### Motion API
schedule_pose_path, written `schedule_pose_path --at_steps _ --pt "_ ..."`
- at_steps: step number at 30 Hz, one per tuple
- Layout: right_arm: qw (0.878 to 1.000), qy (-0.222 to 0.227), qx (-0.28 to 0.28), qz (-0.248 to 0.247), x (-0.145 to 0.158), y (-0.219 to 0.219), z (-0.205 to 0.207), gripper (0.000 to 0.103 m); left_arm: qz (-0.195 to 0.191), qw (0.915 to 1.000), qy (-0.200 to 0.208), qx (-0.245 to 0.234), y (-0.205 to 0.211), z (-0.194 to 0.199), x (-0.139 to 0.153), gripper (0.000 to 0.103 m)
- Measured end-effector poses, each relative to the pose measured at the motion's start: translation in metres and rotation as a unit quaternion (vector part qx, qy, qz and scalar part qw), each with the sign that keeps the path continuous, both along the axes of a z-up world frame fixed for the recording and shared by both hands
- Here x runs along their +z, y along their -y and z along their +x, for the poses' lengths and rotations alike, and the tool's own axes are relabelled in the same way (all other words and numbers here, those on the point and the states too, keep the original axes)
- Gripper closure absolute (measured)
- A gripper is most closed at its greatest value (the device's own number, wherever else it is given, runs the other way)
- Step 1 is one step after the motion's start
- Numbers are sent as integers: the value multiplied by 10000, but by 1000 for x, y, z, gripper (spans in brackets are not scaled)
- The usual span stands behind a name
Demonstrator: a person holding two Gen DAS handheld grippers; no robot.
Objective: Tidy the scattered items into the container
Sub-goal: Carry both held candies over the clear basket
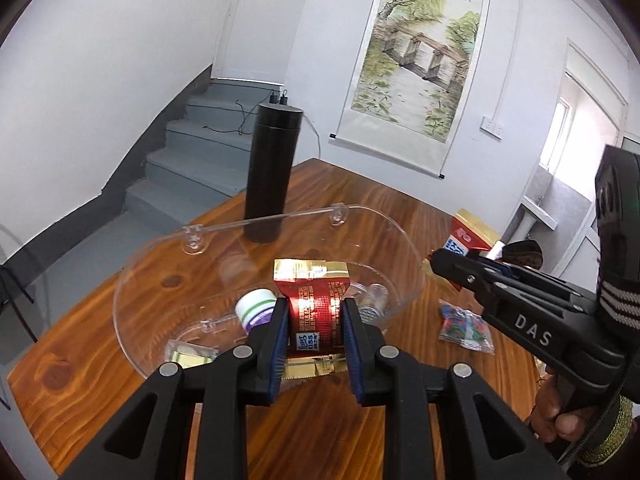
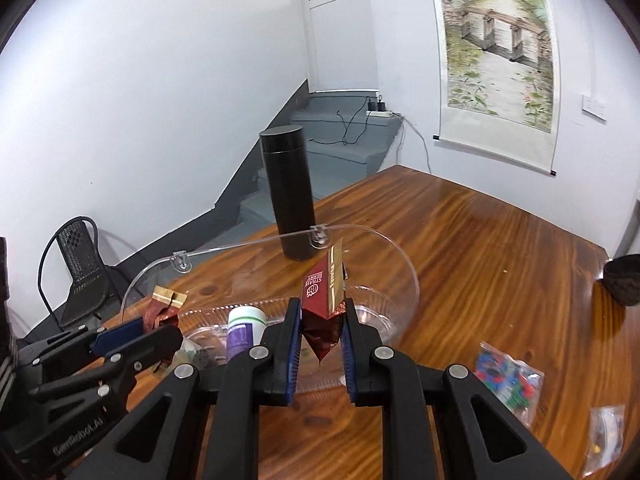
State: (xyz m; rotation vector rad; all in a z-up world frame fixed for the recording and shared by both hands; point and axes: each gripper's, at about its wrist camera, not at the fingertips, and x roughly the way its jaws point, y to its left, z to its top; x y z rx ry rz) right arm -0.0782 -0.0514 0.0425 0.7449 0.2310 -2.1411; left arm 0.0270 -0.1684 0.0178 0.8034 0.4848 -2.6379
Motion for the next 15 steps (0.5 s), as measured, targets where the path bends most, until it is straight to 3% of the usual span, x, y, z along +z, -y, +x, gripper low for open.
schedule_pose_path --at_steps 15 --pt "9994 -47 115 329 -11 38 -12 85 -13 9990 243 369 21 -7 -8 78"
